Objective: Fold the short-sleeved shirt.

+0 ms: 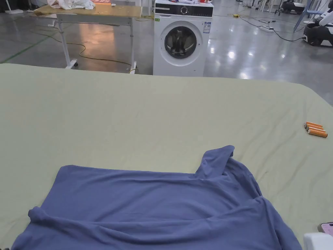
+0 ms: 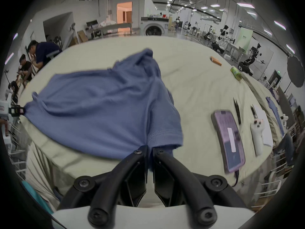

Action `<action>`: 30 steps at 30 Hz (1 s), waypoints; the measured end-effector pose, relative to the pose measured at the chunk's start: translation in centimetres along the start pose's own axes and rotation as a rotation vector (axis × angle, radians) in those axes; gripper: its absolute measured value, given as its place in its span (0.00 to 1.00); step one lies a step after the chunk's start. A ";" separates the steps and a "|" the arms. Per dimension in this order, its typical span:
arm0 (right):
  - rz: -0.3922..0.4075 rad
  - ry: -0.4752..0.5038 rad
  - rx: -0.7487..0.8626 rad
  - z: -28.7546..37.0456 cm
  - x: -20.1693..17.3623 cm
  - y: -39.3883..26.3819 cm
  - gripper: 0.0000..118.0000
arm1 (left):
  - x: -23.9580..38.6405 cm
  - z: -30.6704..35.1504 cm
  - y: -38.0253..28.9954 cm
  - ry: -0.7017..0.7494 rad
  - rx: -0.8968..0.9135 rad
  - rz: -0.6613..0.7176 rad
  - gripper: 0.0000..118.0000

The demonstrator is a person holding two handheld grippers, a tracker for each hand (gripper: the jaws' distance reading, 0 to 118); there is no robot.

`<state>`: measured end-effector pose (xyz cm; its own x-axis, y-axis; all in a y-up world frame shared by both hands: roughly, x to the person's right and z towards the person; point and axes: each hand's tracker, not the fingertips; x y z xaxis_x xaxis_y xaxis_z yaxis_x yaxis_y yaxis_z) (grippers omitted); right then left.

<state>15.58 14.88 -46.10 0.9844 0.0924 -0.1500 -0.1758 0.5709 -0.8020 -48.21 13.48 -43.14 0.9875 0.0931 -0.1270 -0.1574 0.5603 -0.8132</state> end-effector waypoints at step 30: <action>-0.051 -0.078 0.409 2.2 -5.1 6.8 0.59 | 5.7 0.9 6.4 0.018 0.381 -0.086 0.43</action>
<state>9.34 20.08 -49.50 0.9924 0.1078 -0.0588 -0.1227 0.8518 -0.5093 -43.61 18.35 -48.60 0.9966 0.0201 -0.0800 -0.0611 0.8315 -0.5521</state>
